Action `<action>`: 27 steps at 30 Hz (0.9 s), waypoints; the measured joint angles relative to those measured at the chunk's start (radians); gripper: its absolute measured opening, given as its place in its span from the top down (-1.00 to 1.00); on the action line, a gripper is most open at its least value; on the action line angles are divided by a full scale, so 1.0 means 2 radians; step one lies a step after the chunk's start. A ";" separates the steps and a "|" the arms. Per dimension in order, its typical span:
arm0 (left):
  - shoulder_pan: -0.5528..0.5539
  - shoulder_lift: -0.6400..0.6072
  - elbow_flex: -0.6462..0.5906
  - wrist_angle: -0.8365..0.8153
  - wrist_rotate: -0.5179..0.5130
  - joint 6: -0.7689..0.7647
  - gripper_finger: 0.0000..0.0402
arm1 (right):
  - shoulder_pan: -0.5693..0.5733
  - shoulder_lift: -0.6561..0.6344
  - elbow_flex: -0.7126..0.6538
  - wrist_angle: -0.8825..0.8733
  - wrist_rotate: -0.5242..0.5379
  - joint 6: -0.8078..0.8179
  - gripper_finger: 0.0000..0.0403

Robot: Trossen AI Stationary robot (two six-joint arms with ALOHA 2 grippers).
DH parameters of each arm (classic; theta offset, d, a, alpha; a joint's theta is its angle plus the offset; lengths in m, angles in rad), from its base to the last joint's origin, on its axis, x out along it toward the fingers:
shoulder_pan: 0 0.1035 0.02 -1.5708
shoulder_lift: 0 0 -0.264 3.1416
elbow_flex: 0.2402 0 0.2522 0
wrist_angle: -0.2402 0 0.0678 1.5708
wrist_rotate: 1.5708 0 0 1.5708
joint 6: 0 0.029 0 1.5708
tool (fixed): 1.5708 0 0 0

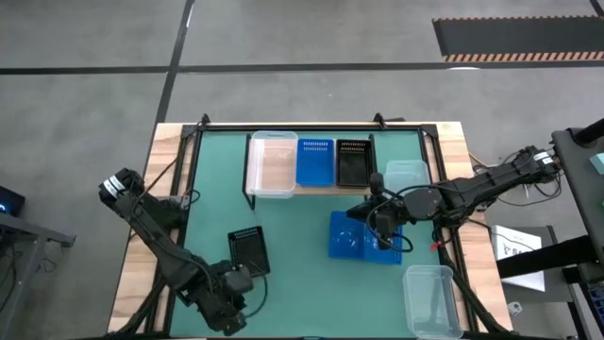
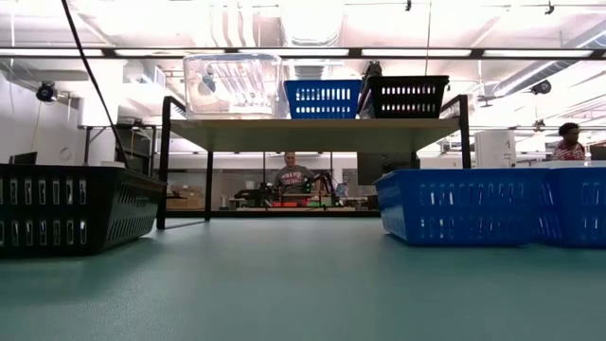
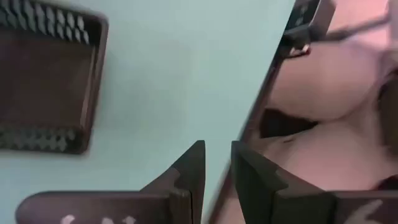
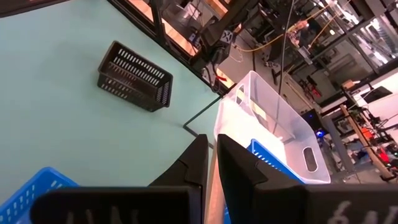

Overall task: Stack baskets on shelf by color
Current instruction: Stack the bottom transparent bin on top of the transparent bin on the shelf

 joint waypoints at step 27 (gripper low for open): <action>0.017 0.032 -0.013 0.001 -0.133 0.185 0.08 | 0.018 0.020 0.000 -0.007 -0.122 0.195 0.59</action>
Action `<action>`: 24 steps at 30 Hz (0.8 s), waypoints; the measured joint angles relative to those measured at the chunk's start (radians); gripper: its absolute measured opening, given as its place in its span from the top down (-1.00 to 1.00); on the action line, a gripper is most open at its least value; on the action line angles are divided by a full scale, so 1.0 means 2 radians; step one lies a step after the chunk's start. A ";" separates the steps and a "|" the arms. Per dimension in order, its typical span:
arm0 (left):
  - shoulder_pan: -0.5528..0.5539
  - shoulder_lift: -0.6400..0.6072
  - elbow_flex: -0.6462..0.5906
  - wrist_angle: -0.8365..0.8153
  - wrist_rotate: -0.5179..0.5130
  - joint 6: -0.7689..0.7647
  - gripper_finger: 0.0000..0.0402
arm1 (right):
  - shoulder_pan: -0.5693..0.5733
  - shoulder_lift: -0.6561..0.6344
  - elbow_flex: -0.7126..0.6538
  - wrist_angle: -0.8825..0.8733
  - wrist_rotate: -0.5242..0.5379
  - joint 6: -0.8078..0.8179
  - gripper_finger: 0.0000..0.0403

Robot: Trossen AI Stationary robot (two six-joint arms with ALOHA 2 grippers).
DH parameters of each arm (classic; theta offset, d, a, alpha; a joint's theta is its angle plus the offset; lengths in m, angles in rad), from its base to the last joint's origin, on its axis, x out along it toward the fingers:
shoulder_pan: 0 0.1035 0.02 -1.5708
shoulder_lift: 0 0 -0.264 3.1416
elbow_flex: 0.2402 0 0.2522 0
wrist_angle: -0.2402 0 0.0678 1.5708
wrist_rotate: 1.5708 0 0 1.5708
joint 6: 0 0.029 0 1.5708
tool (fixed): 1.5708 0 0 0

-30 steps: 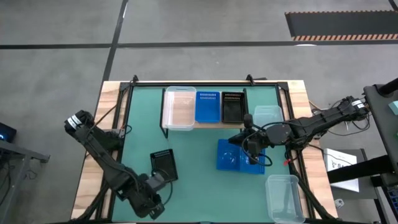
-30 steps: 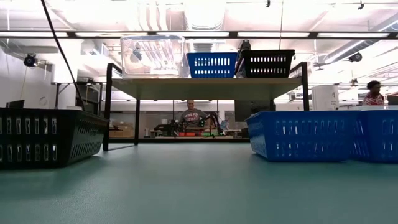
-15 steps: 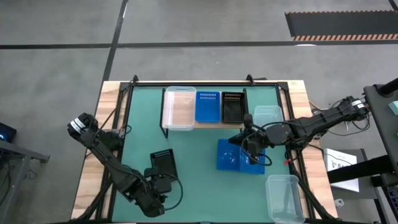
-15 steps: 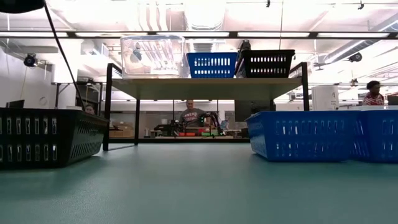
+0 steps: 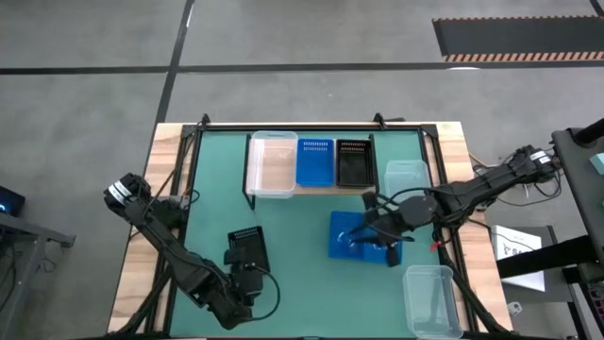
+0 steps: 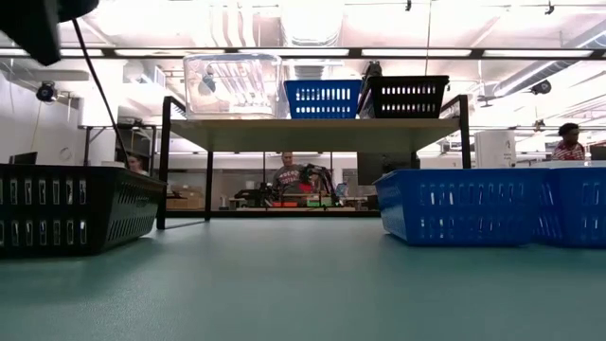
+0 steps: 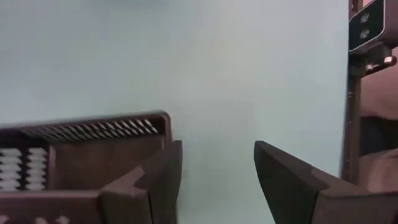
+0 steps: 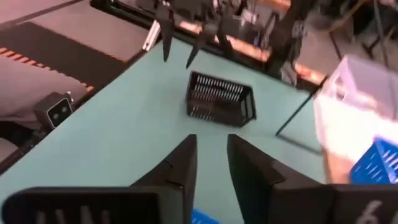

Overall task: Stack baskets on shelf by color
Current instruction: Stack the bottom transparent bin on top of the transparent bin on the shelf

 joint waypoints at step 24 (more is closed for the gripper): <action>0.002 -0.001 -0.025 0.049 -0.075 0.055 0.08 | 0.019 0.193 0.175 -0.376 0.004 0.192 0.34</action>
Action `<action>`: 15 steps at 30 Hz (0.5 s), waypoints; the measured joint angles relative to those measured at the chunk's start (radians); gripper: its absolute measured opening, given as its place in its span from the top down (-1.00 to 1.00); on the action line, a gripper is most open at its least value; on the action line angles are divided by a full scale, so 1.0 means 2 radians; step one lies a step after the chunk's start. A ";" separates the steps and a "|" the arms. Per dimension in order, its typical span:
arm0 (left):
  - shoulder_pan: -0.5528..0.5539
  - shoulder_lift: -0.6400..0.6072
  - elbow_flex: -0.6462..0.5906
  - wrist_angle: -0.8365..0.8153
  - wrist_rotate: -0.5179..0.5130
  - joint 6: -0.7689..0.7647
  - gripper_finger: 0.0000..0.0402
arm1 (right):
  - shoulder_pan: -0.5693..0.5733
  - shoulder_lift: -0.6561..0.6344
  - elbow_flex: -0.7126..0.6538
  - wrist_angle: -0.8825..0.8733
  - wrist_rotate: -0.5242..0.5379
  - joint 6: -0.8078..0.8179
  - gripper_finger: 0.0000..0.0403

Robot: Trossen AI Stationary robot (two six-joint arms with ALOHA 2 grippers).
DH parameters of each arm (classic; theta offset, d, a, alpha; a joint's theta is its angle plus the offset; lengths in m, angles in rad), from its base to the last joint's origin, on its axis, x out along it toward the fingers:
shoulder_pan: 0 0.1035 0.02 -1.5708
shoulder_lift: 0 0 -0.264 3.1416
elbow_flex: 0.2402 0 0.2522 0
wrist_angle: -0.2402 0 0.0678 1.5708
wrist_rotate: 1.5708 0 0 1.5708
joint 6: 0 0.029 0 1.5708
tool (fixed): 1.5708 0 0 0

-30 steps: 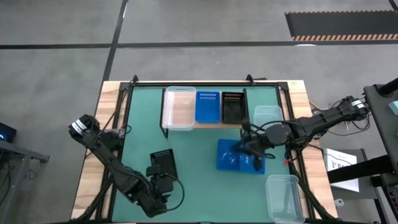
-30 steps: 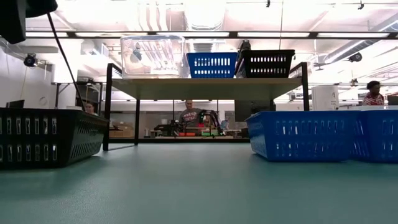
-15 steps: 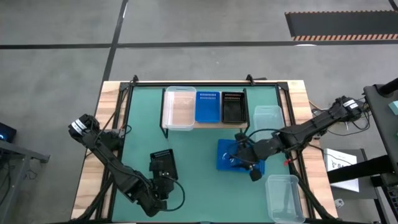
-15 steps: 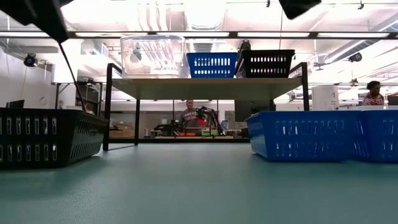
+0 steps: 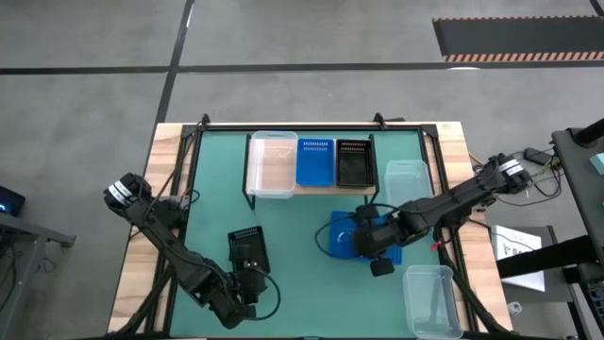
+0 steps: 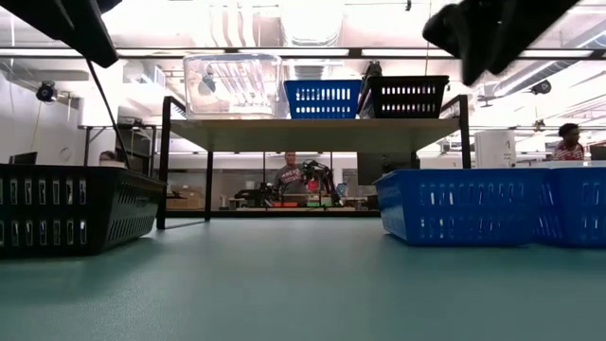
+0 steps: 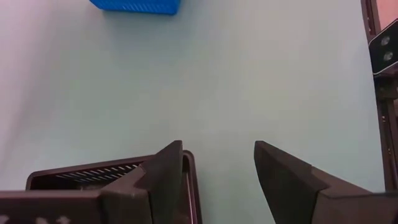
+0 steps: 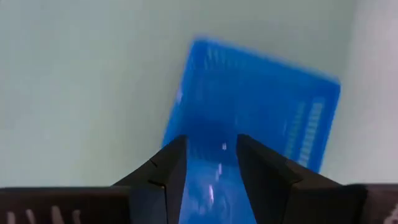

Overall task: Stack baskets on shelf by color
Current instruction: Stack the bottom transparent bin on top of the transparent bin on the shelf

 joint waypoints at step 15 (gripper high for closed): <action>0.001 0.000 -0.001 0.005 -0.018 0.029 0.08 | 0.028 -0.047 0.005 -0.154 -0.096 0.209 0.29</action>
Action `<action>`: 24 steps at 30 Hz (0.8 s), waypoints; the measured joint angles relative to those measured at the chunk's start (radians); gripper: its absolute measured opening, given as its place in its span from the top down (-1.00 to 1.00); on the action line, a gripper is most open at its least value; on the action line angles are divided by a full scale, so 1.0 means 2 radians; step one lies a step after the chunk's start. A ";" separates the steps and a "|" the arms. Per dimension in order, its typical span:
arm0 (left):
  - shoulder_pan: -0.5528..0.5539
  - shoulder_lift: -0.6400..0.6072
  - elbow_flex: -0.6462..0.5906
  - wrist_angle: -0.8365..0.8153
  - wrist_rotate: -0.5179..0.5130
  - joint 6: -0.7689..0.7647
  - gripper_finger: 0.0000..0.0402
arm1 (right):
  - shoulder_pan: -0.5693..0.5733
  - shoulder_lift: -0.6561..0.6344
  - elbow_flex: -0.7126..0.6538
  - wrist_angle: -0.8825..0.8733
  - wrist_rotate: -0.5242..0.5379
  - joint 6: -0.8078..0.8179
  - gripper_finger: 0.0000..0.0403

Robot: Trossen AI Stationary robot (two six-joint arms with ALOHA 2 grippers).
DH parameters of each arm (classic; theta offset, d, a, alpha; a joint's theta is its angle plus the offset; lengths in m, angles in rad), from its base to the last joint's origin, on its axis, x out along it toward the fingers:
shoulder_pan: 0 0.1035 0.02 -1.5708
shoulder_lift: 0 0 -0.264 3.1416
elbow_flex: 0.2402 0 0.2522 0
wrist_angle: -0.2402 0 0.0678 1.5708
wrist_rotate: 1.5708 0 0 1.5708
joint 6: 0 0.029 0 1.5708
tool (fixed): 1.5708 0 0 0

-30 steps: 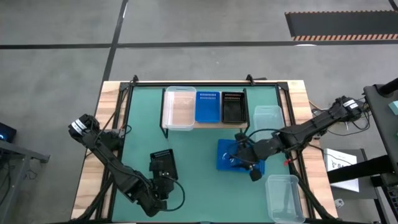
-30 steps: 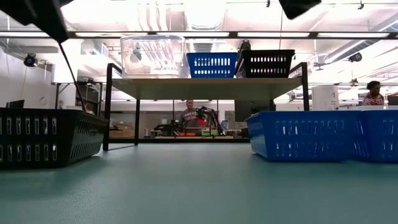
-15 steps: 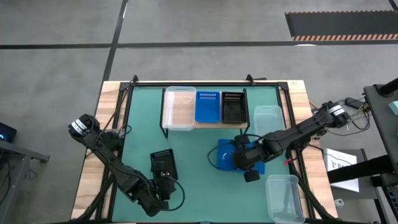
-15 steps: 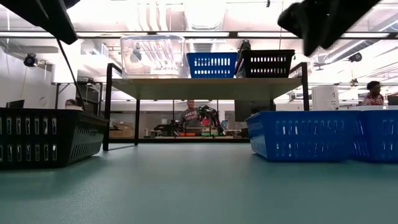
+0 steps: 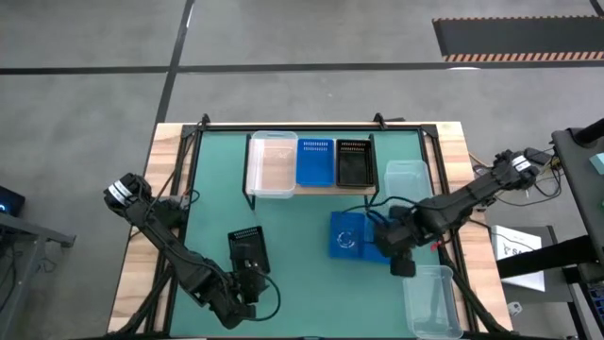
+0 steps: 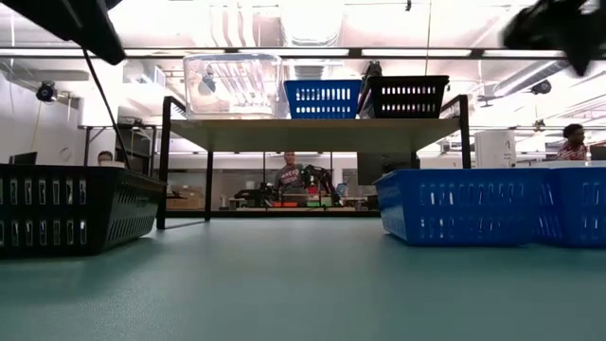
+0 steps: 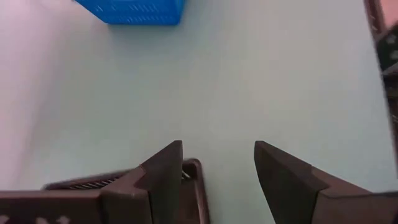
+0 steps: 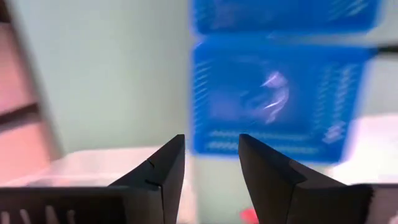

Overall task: Stack baskets on shelf by color
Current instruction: Stack the bottom transparent bin on top of the transparent bin on the shelf

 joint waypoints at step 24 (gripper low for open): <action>0.004 -0.002 0.001 0.020 -0.179 0.076 0.08 | 0.341 0.158 0.074 0.130 -0.018 0.322 0.37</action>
